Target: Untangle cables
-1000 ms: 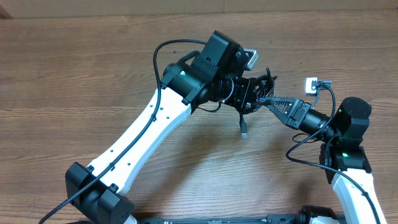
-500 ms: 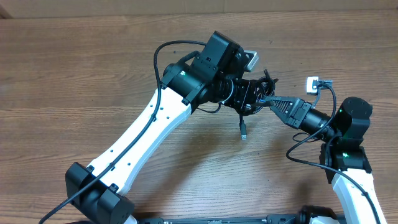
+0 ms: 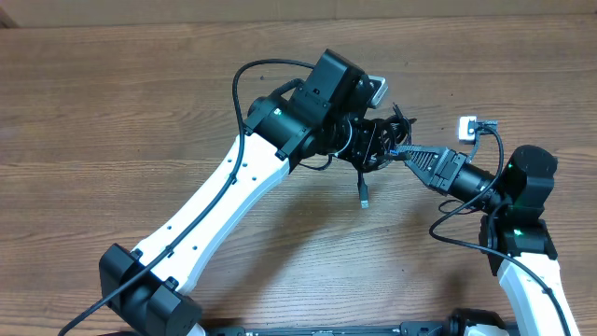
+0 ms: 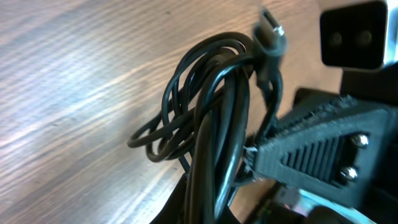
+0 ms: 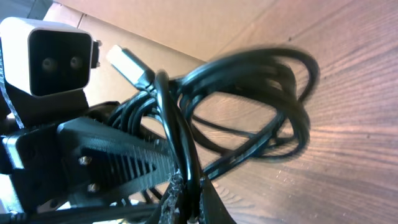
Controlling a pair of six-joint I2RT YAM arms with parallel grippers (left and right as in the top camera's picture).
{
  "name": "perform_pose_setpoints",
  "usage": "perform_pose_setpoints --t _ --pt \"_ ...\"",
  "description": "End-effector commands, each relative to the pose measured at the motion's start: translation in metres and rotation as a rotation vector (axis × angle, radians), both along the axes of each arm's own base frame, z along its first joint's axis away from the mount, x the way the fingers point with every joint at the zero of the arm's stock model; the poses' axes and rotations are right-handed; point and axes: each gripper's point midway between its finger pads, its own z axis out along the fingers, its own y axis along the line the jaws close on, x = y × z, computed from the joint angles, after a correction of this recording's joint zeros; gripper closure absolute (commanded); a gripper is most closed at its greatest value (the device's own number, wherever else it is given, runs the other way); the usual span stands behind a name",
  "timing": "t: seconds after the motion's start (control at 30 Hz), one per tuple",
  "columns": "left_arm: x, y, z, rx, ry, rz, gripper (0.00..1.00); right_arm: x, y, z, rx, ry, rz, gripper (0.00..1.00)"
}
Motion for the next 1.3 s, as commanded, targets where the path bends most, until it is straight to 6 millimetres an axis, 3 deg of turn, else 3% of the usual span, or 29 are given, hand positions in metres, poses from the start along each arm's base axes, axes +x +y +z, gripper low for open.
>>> perform_pose_setpoints --t 0.0,0.27,0.4,0.57,0.87,1.07,1.27 --pt "0.023 0.016 -0.001 0.071 -0.087 0.095 0.96 -0.006 0.004 0.005 0.060 0.083 0.020 0.96" --pt "0.036 0.028 -0.003 0.115 -0.103 0.205 0.96 -0.015 0.005 -0.017 0.102 0.272 0.006 0.96" --pt "0.029 0.025 -0.004 0.105 -0.087 0.163 0.96 -0.014 0.005 -0.016 0.079 0.230 0.014 0.94" --pt "0.017 0.026 -0.010 0.154 -0.125 0.018 0.96 -0.009 0.003 -0.011 0.031 0.133 0.009 0.57" --pt "-0.001 0.037 -0.022 0.243 -0.160 -0.161 0.95 0.005 -0.009 -0.018 0.027 0.182 -0.109 0.00" --pt "-0.002 0.031 -0.019 0.232 -0.230 -0.267 0.96 0.005 -0.008 -0.015 0.101 0.267 -0.123 0.00" --pt "0.002 0.028 -0.016 0.234 -0.289 -0.316 0.96 0.002 -0.001 0.008 0.116 0.153 -0.046 0.00"
